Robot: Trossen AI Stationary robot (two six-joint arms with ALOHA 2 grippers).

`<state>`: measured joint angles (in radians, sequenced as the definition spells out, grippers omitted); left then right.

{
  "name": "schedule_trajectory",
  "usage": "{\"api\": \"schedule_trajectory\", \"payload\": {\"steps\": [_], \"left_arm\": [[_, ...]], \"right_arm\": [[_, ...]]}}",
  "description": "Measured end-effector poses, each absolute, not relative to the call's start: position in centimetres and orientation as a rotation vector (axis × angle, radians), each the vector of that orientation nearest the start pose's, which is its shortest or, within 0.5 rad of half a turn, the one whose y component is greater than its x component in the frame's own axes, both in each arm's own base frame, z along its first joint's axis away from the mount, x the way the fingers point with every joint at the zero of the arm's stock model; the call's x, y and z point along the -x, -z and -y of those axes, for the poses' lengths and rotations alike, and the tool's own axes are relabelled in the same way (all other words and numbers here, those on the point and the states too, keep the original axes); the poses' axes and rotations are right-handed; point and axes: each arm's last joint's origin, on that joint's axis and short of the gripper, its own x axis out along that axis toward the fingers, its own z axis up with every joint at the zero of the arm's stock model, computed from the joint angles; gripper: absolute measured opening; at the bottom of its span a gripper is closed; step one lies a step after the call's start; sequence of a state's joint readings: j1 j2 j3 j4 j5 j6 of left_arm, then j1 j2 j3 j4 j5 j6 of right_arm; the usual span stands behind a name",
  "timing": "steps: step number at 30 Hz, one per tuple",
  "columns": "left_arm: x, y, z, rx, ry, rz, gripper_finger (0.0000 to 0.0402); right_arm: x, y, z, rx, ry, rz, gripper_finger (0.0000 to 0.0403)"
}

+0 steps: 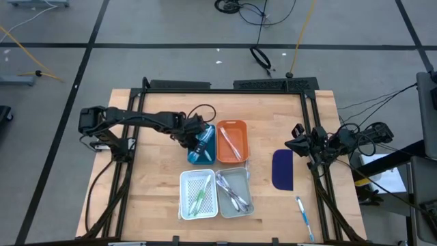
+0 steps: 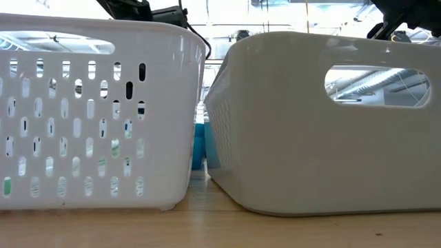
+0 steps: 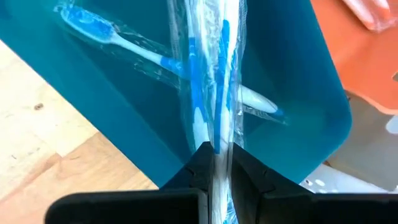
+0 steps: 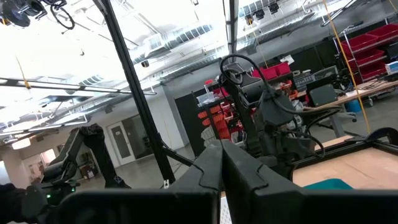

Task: Pick & Place Toothbrushes
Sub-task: Put the blue toothbrush into the blue bin

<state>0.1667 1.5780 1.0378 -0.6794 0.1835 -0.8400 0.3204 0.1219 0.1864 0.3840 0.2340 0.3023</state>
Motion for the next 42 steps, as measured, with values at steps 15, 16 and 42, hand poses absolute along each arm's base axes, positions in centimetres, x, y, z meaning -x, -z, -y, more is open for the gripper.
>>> {"api": "schedule_trajectory", "payload": {"steps": [15,16,42], "left_arm": [[-29.35,-20.05,-4.42,0.917,-0.494,-1.156,0.0031],[-29.34,-20.05,-4.43,0.911,-0.501,-1.154,0.0031],[-29.16,-20.42,-4.37,0.954,-0.488,-1.152,0.0153]], "right_arm": [[-8.28,-25.28,-2.04,-0.420,-0.150,0.417,0.0000],[-8.28,-25.28,-2.04,-0.420,-0.150,0.417,0.0000],[-8.28,-25.29,-2.04,-0.420,-0.150,0.417,0.0000]]}}
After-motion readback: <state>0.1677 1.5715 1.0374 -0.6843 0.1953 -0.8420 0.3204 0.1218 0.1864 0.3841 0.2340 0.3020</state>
